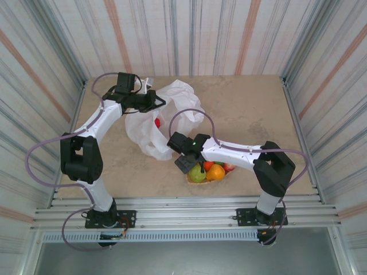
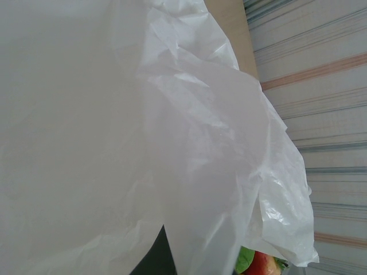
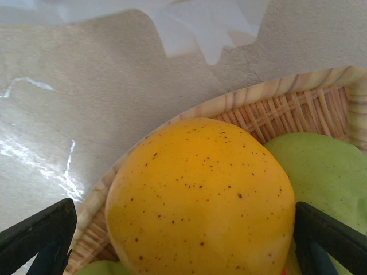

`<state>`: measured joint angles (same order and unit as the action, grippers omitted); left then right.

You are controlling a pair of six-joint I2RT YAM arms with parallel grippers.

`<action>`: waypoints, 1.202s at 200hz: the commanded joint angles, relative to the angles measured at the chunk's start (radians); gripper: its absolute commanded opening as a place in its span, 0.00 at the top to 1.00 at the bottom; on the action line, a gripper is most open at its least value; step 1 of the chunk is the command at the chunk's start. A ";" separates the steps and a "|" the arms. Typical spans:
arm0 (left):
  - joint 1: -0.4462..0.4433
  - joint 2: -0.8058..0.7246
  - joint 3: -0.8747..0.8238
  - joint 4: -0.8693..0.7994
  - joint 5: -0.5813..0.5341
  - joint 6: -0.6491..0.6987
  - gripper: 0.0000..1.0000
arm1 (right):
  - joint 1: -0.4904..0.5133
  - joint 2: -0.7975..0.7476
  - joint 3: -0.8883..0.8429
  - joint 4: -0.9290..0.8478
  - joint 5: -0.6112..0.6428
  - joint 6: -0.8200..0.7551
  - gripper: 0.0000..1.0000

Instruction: Place the fruits into the plastic bag

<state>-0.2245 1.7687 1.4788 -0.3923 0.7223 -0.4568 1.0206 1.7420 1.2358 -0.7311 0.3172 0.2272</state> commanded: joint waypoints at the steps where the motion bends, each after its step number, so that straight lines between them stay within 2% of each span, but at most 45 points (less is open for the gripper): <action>1: -0.006 0.003 0.028 -0.020 0.014 0.004 0.99 | 0.010 0.022 0.026 -0.019 0.037 -0.007 0.03; 42: -0.006 0.002 0.028 -0.020 0.014 0.001 0.99 | 0.010 0.034 0.020 -0.001 0.048 -0.012 0.08; 104: -0.005 0.003 0.028 -0.020 0.014 0.000 0.99 | 0.010 0.001 0.022 -0.002 0.049 -0.014 0.21; 240: -0.006 -0.003 0.029 -0.020 0.018 0.000 0.99 | -0.032 -0.239 -0.022 0.108 -0.101 0.019 0.30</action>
<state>-0.2245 1.7687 1.4792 -0.3923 0.7242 -0.4572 1.0126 1.5871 1.2358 -0.6682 0.2672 0.2276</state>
